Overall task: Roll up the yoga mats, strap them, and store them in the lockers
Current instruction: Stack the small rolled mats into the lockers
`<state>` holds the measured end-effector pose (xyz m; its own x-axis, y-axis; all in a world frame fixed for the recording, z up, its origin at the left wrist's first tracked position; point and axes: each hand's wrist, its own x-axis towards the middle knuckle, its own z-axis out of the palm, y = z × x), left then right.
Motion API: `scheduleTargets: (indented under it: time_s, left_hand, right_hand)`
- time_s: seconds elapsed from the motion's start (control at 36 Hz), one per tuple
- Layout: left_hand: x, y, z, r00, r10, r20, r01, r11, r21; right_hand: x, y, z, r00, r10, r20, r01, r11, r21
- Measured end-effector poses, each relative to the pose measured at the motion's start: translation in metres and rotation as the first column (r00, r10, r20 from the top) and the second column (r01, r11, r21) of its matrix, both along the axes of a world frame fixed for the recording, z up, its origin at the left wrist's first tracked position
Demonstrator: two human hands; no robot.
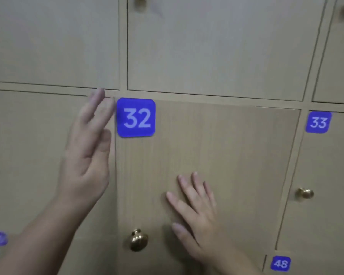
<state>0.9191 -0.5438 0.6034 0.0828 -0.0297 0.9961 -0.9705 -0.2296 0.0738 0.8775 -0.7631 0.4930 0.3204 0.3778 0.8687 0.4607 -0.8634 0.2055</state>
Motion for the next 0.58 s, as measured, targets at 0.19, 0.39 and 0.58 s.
scheduleTargets:
  time_s: [0.19,0.39,0.58]
  left_hand:
    - [0.038,-0.008,-0.033,0.856,0.508,0.094,-0.515,0.828,0.223]
    - [0.086,-0.02,-0.033,0.71,0.689,0.147,-0.703,0.678,0.215]
    - [0.132,-0.039,-0.045,0.63,0.746,0.216,-0.774,0.582,0.248]
  right_hand:
    - [0.044,-0.015,-0.004,0.967,-0.212,0.141,0.208,0.977,0.039]
    - [0.079,-0.027,-0.012,0.928,-0.337,0.158,0.327,0.941,0.085]
    - [0.111,-0.037,-0.015,0.865,-0.463,0.193,0.468,0.883,0.023]
